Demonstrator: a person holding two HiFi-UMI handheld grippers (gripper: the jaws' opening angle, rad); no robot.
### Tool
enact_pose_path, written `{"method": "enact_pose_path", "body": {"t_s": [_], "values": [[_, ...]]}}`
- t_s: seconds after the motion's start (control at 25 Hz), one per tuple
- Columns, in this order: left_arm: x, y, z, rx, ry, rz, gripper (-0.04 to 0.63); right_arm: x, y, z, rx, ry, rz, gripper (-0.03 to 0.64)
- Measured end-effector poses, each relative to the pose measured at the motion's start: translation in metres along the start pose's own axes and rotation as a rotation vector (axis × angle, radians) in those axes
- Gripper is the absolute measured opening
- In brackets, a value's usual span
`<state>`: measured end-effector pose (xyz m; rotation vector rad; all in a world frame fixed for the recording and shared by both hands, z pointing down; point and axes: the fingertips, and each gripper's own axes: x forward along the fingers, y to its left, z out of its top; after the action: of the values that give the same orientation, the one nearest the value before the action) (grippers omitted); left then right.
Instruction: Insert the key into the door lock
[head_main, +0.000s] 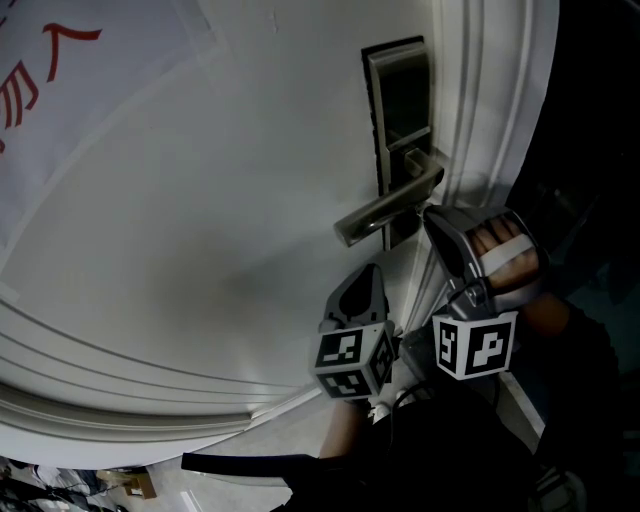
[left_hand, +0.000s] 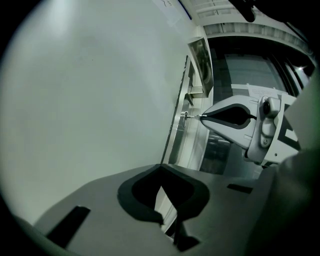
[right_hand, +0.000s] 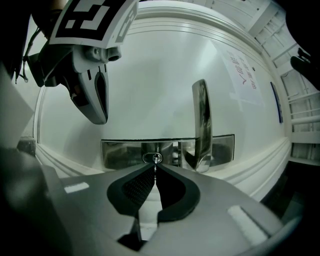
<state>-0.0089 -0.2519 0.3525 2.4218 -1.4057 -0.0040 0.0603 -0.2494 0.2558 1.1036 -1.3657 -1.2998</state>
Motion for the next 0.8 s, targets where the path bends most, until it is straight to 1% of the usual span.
{"method": "enact_pose_path", "body": {"t_s": [0.44,0.6,0.72,0.8], "values": [[0.0013,0.0020,0.0007,0.007,-0.008,-0.001,0.000,0.0002,0.0000,0.0001,-0.002,0.004,0.001,0.012],[0.0009,-0.0010,-0.0003,0.004,0.009,-0.009,0.000,0.0008,-0.0003,0.0000,-0.003,0.004,0.001,0.012],[0.0018,0.0023,0.0022,0.018,-0.017,-0.001,0.000,0.0009,-0.0002,0.0001,-0.005,0.005,0.001,0.012],[0.0007,0.0013,0.0020,0.012,-0.005,-0.003,0.000,0.0009,-0.0004,0.0002,-0.007,0.006,0.001,0.011]]}}
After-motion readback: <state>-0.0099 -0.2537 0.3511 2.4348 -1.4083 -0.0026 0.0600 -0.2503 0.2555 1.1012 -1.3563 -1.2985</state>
